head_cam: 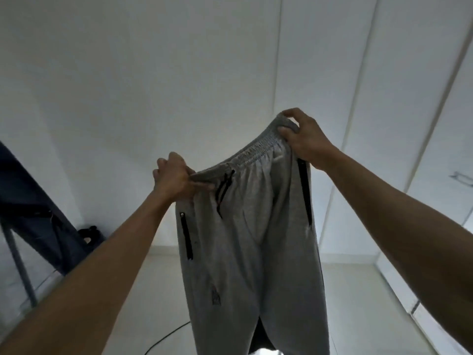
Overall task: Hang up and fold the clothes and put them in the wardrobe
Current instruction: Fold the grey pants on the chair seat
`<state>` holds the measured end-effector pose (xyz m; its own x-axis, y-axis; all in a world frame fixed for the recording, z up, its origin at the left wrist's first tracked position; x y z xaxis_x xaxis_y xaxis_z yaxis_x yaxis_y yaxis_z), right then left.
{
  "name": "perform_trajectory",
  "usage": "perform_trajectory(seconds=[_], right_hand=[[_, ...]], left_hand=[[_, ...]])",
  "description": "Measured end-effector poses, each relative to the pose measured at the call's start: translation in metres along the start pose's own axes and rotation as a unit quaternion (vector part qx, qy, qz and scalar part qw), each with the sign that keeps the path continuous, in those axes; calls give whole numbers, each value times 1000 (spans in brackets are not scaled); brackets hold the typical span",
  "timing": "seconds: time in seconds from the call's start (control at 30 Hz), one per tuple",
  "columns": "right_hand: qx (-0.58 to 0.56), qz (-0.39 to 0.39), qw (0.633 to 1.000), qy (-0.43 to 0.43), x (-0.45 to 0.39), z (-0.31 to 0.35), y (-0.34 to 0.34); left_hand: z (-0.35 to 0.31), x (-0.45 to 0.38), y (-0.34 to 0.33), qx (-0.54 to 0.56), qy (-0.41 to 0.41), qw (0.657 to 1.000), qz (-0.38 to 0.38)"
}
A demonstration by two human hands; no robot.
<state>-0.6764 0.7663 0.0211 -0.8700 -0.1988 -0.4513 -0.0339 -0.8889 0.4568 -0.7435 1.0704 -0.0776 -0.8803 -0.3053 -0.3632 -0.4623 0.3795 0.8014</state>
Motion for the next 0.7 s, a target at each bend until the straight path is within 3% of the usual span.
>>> perform_trajectory(seconds=[0.17,0.33,0.47,0.7], right_hand=[[63,117,991,20,5,-10,5],[229,150,961,-40,6,-15,15],[355,191,915,-27,14,-16,1],[490,170,855,22,13,-17,-3]], left_hand=[[4,-4,23,225,-55,964,129],[-9,-12,27,359,-82,926,83],[-31,-27,46,354,-102,927,67],[-27,-37,69,242,-141,955,99]])
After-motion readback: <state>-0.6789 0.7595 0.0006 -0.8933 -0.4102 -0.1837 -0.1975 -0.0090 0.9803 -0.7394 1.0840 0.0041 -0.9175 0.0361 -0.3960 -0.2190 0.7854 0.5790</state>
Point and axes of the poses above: each hand's wrist, its own x-axis away from the middle knuckle, its own y-axis out of the back of the hand, z = x × y, the point moved 6 cm from there along -x, towards the middle knuckle, and after that the axes turned 8 degrees about -y, right-handed, at the moved point
